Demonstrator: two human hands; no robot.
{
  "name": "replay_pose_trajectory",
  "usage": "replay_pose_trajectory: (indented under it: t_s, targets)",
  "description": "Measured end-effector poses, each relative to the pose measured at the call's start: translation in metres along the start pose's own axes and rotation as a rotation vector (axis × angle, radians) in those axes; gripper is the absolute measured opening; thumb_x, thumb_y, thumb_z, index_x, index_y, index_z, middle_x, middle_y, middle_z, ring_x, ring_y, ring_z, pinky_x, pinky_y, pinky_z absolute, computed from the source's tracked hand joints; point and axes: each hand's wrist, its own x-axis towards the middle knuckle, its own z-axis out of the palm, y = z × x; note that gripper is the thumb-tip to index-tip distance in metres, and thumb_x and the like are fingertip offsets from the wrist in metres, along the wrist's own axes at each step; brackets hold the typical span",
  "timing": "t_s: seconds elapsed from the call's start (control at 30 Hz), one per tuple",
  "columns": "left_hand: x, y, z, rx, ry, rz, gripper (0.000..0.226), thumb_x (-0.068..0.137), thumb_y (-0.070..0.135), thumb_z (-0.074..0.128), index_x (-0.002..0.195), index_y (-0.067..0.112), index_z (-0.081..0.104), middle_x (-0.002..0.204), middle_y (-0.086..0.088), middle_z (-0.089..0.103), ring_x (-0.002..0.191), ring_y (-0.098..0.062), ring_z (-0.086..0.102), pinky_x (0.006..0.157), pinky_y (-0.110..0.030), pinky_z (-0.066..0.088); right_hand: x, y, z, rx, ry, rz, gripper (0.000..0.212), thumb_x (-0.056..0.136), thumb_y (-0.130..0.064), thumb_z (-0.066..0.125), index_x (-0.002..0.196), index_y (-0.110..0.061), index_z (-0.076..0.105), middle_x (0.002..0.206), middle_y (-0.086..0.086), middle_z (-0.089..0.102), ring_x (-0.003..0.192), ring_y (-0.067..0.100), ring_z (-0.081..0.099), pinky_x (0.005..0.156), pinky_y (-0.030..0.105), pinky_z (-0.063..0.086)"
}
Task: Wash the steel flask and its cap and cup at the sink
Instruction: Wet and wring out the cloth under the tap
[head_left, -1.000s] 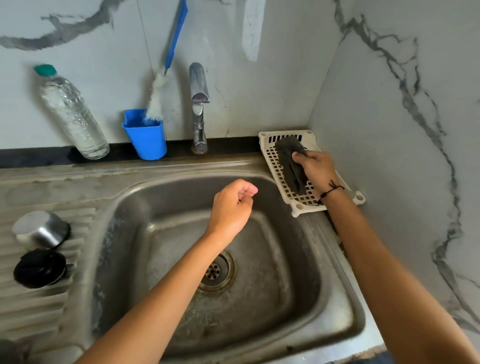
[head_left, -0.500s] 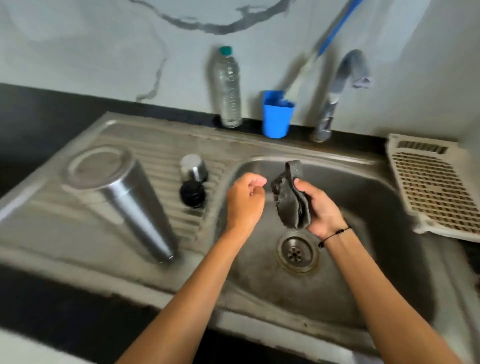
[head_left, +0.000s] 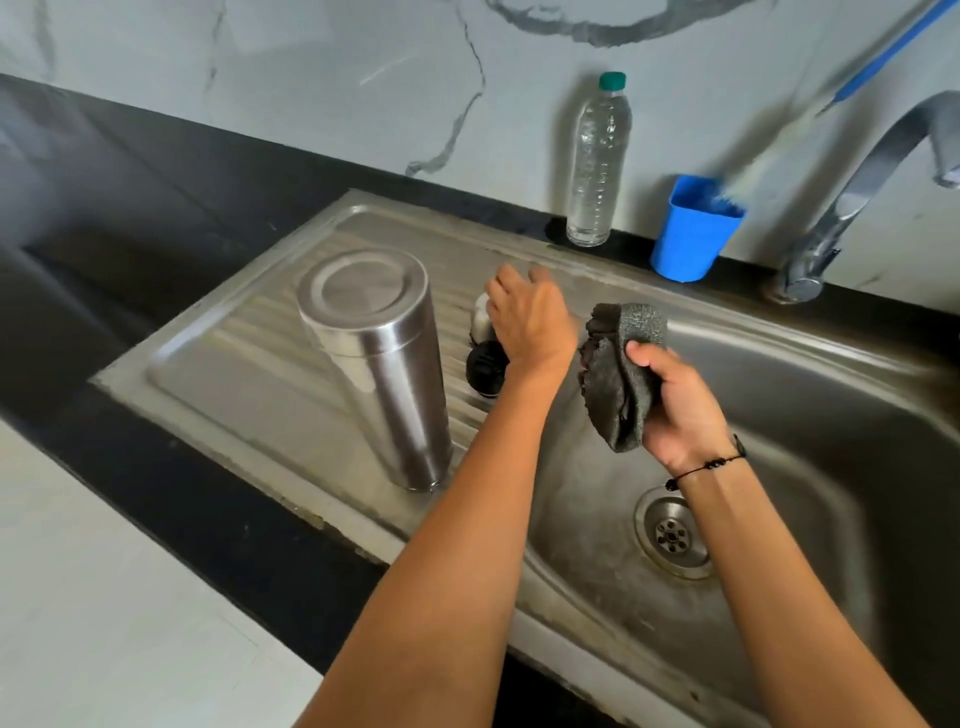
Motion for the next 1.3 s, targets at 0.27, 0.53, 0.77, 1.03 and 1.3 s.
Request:
replay_pose_trajectory:
  t_s: [0.27, 0.53, 0.77, 1.03, 1.3]
  targets:
    - [0.022, -0.005, 0.0, 0.193, -0.278, -0.241, 0.054, 0.09, 0.019, 0.053, 0.14, 0.011, 0.035, 0.143, -0.029, 0.027, 0.127, -0.045, 0.032, 0.106, -0.048, 0.031, -0.008, 0.002, -0.002, -0.06, 0.026, 0.01, 0.026, 0.09, -0.002, 0.045, 0.113, -0.001, 0.057, 0.103, 0.021, 0.064, 0.08, 0.029, 0.065, 0.065, 0.034, 0.057]
    - [0.033, 0.0, -0.014, 0.01, -0.243, -0.193, 0.034, 0.089, 0.011, 0.057, 0.124, 0.009, 0.055, 0.131, -0.019, 0.046, 0.116, -0.035, 0.046, 0.094, -0.038, 0.044, -0.02, 0.001, -0.01, -0.03, 0.076, 0.009, 0.033, 0.091, -0.002, 0.044, 0.122, 0.001, 0.054, 0.115, 0.027, 0.061, 0.087, 0.033, 0.062, 0.063, 0.033, 0.057]
    - [-0.016, 0.031, -0.056, -1.219, -0.449, -0.39, 0.032, 0.086, 0.025, 0.066, 0.11, 0.012, 0.049, 0.115, -0.011, 0.056, 0.095, -0.021, 0.061, 0.066, -0.029, 0.057, -0.052, -0.024, -0.008, 0.112, 0.213, -0.223, 0.031, 0.091, -0.001, 0.046, 0.121, 0.004, 0.054, 0.104, 0.024, 0.064, 0.077, 0.028, 0.066, 0.065, 0.035, 0.057]
    - [-0.083, 0.052, -0.05, -1.216, -0.865, -0.31, 0.019, 0.095, 0.031, 0.051, 0.112, 0.024, 0.051, 0.104, -0.016, 0.058, 0.08, -0.023, 0.062, 0.063, -0.033, 0.057, -0.086, -0.038, -0.005, -0.168, 0.398, -0.577, 0.025, 0.092, 0.003, 0.05, 0.091, -0.02, 0.06, 0.08, 0.0, 0.06, 0.079, 0.017, 0.054, 0.075, 0.034, 0.048]
    - [-0.084, 0.055, -0.053, -1.01, -0.479, -0.081, 0.022, 0.093, 0.025, 0.059, 0.079, 0.009, 0.065, 0.088, -0.015, 0.063, 0.079, -0.019, 0.058, 0.071, -0.03, 0.044, -0.099, -0.052, -0.011, -0.166, 0.446, -0.555, 0.026, 0.095, 0.0, 0.047, 0.098, -0.02, 0.063, 0.092, 0.005, 0.067, 0.088, 0.019, 0.062, 0.088, 0.041, 0.05]
